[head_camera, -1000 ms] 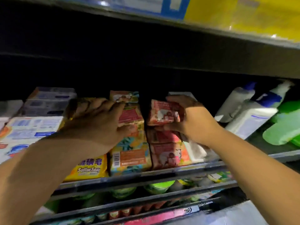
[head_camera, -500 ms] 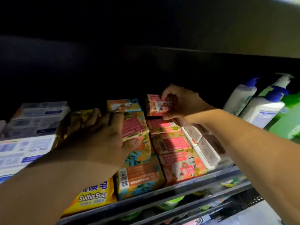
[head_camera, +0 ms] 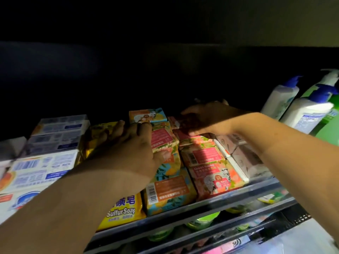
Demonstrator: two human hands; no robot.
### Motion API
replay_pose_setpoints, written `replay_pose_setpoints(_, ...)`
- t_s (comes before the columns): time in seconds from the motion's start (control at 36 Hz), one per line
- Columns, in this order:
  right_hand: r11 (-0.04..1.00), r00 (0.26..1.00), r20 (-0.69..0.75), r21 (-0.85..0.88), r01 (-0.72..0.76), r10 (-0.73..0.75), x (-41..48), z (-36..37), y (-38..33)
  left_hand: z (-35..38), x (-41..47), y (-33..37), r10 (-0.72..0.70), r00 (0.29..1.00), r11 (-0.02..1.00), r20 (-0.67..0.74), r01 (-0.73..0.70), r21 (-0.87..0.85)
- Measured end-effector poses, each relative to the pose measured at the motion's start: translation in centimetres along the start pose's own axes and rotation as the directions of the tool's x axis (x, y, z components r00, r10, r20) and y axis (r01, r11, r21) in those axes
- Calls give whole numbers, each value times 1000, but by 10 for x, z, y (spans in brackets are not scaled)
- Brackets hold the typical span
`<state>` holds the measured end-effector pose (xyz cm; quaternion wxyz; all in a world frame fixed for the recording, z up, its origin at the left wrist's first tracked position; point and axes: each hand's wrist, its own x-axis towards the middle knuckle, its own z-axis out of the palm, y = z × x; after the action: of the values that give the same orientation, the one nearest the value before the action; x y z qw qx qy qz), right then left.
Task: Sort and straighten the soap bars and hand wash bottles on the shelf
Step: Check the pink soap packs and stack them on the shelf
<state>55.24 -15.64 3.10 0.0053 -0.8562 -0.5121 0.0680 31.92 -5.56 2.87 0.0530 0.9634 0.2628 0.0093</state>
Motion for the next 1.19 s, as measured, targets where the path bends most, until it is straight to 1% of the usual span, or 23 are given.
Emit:
replay_pose_setpoints(0.03,999,999,-12,-31,-33,33,-7,-1,4,-1,-1,-1,-1,1000,1000,-12,1,29)
replay_pose_setpoints(0.11,985,985,14,-21,-170,170,-28,3,20,-2,-3,-3,-22,1000,996,-9,21,-83)
replay_pose_setpoints(0.14,980,979,30,-3,-200,200,-35,5,24,1,-1,-4,-29,1000,994,-8,28,-108)
replay_pose_setpoints(0.19,968,972,46,94,-233,229,-44,10,29,2,-2,-4,-18,998,986,-54,9,-164)
replay_pose_setpoints(0.22,962,971,35,133,-240,237,-47,12,30,1,-3,-3,-35,997,982,-73,20,-188)
replay_pose_setpoints(0.28,963,972,1,130,-235,237,-47,16,28,0,-3,-2,-56,993,979,-106,34,-199)
replay_pose_setpoints(0.36,977,980,-25,88,-197,200,-43,20,31,-3,1,5,-31,985,979,-171,-5,-205)
replay_pose_setpoints(0.47,978,982,-71,129,-165,175,-37,30,44,-14,29,24,2,976,976,-220,-49,-210)
replay_pose_setpoints(0.53,980,984,-71,128,-155,165,-38,30,45,-19,50,35,32,974,983,-226,-71,-169)
replay_pose_setpoints(0.58,982,985,-58,104,-157,164,-38,27,42,-19,73,43,93,965,994,-243,-105,-36)
replay_pose_setpoints(0.64,981,983,-48,93,-171,176,-36,26,42,-17,96,51,160,951,987,-263,-162,15)
replay_pose_setpoints(0.72,978,982,-48,111,-177,183,-35,27,43,-10,124,61,175,960,984,-221,-179,2)
replay_pose_setpoints(0.86,980,983,-27,93,-176,179,-40,25,39,4,154,69,172,982,980,-78,-163,115)
replay_pose_setpoints(0.92,980,983,-22,94,-177,180,-40,25,39,14,161,68,140,990,988,13,-141,58)
replay_pose_setpoints(0.97,979,983,-21,96,-178,180,-40,25,39,20,166,66,111,992,992,67,-107,-61)
replay_pose_setpoints(1.06,978,984,-33,117,-172,177,-39,26,41,22,169,60,119,990,986,69,-110,-123)
replay_pose_setpoints(1.19,977,984,-35,123,-171,177,-42,23,39,24,157,50,153,988,981,39,-147,-124)
